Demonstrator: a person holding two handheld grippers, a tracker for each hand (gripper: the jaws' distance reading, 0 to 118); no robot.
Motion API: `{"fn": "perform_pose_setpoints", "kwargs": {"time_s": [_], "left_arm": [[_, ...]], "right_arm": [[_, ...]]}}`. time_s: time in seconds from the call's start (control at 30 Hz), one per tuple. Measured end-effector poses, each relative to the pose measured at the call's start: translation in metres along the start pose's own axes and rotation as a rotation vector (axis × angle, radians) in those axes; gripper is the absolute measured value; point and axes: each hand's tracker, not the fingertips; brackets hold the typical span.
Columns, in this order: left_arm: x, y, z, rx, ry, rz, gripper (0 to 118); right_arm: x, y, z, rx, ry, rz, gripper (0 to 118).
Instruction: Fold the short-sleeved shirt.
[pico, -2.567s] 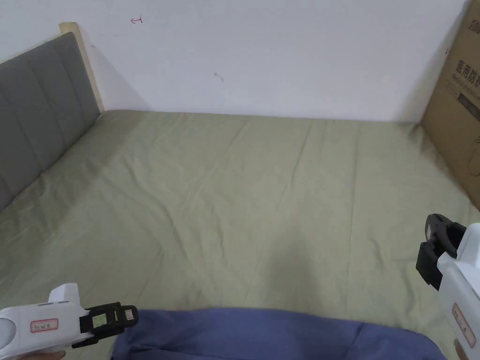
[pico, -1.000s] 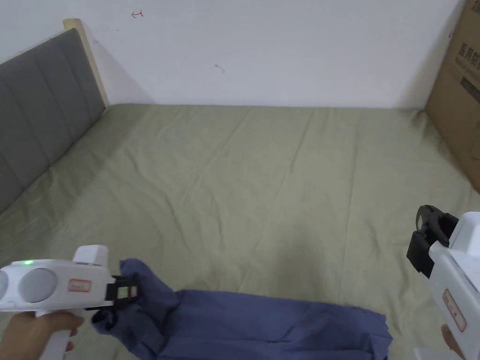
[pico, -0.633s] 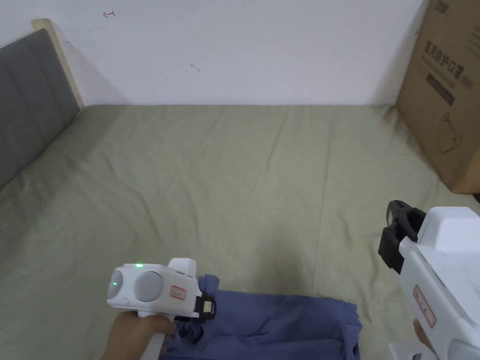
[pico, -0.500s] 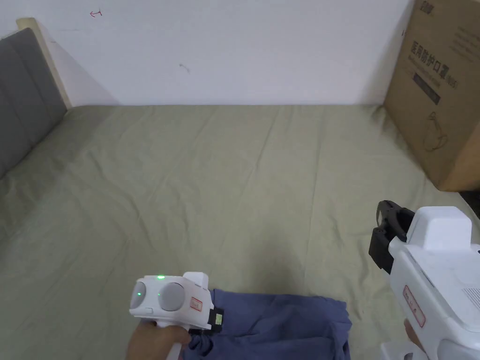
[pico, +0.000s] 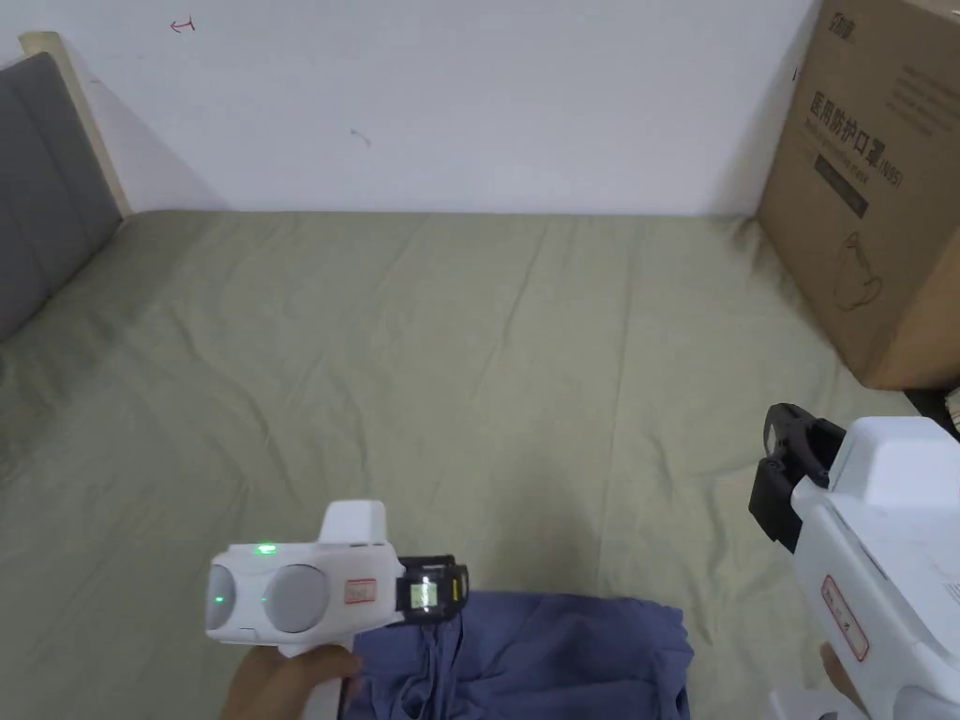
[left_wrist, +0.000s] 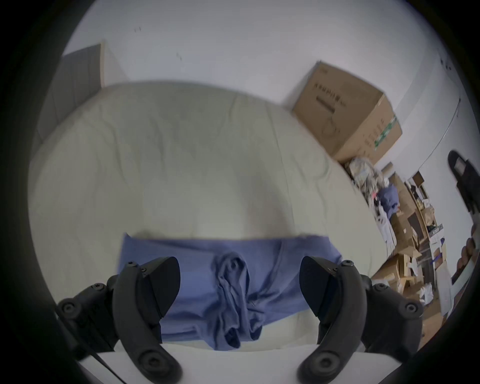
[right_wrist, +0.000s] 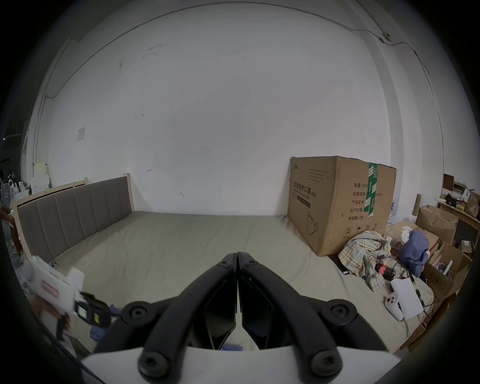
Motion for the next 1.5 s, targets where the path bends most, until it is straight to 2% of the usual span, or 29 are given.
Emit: {"fn": "perform_pose_setpoints", "kwargs": {"time_s": [0.13,0.2,0.23,0.3,0.33,0.37,0.4,0.43,0.53,0.73,1.0,1.2,1.43,1.47,1.5], "left_arm": [[-0.023,0.007,0.03,0.14,0.074,0.011,99],[-0.037,0.005,0.035,0.194,0.124,0.016,92],[-0.043,0.003,0.037,0.217,0.142,0.016,84],[-0.056,-0.004,0.038,0.263,0.162,0.019,61],[-0.06,-0.007,0.037,0.275,0.17,0.015,45],[-0.065,-0.012,0.036,0.278,0.175,0.013,22],[-0.07,-0.017,0.033,0.278,0.17,0.013,5],[-0.072,-0.02,0.032,0.28,0.171,0.009,2],[-0.076,-0.035,0.022,0.283,0.195,0.002,0],[-0.065,-0.066,-0.02,0.128,0.147,-0.05,0],[-0.024,-0.101,-0.075,-0.057,0.055,-0.104,0],[0.016,-0.105,-0.101,-0.073,0.062,-0.174,0],[0.011,-0.105,-0.104,-0.071,0.067,-0.153,0],[0.008,-0.101,-0.101,-0.083,0.05,-0.117,0],[0.005,-0.095,-0.096,-0.085,0.03,-0.079,0]], "right_arm": [[0.002,0.007,0.001,0.017,-0.007,0.005,0],[0.004,0.01,0.001,0.023,-0.011,0.007,0],[0.004,0.01,0.001,0.025,-0.012,0.009,0],[0.005,0.011,0.001,0.027,-0.015,0.009,0],[0.006,0.011,0.001,0.027,-0.017,0.009,0],[0.006,0.011,0.001,0.027,-0.019,0.008,0],[0.004,0.013,0.003,0.026,-0.019,0.007,0],[0.004,0.013,0.003,0.026,-0.02,0.005,0],[0.0,0.014,0.005,0.019,-0.025,0.008,0],[0.001,0.011,0.004,-0.001,-0.029,0.006,0],[0.005,0.006,0.002,-0.028,-0.046,0.004,0],[0.005,0.01,0.005,-0.038,-0.066,0.004,0],[0.0,0.011,0.006,-0.039,-0.074,0.0,0],[0.018,0.0,0.002,-0.04,-0.073,-0.002,0],[0.02,-0.001,0.001,-0.041,-0.071,-0.003,0]]}}
